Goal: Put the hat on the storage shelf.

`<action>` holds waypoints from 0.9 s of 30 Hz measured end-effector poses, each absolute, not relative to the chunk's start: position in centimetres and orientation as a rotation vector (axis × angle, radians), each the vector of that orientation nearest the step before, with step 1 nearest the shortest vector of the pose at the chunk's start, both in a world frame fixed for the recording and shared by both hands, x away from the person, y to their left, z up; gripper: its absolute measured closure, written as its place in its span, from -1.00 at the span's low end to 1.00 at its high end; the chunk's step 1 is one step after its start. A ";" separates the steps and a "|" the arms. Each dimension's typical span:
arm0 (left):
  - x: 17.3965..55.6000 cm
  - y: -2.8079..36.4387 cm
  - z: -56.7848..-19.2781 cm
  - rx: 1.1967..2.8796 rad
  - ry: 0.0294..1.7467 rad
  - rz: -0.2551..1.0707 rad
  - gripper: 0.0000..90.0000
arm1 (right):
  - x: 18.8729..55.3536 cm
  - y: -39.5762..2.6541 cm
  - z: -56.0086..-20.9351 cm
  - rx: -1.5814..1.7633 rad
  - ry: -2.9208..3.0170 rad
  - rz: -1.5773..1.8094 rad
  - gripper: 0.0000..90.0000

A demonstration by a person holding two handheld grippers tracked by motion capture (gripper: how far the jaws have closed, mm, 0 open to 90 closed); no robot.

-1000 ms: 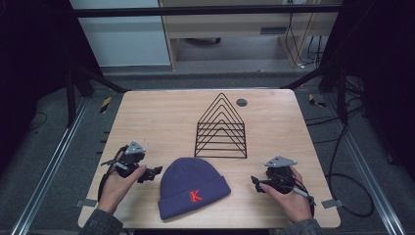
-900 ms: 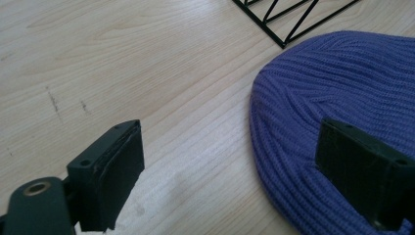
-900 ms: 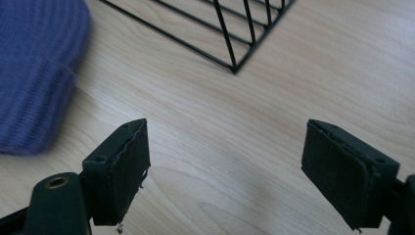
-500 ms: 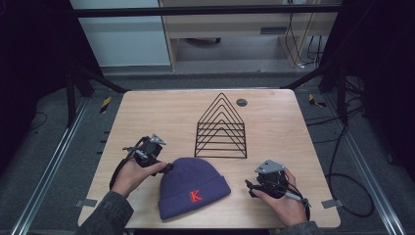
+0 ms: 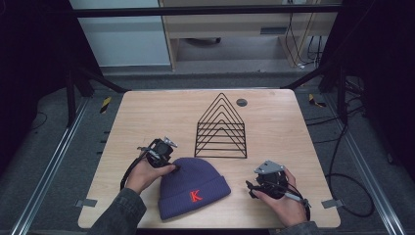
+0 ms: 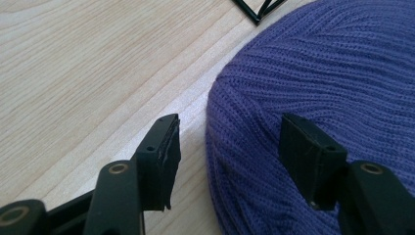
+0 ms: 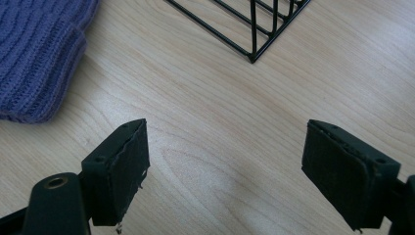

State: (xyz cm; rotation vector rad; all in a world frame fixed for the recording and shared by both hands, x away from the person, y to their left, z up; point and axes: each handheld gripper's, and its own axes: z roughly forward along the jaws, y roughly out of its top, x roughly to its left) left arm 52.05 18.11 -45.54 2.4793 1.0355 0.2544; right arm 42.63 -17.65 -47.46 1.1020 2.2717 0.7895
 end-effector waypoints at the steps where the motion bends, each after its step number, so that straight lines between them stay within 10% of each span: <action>1: 52.0 18.1 -45.6 2.475 1.035 0.247 -0.08 | 42.6 -17.7 -47.5 1.106 2.273 0.790 -0.60; 16: 51.9 18.0 -46.6 2.471 1.046 0.197 0.08 | 42.7 -17.7 -47.5 1.116 2.277 0.780 -0.61; 27: 51.4 17.9 -46.6 2.458 1.047 0.203 0.62 | 42.7 -17.8 -47.5 1.120 2.274 0.782 -0.62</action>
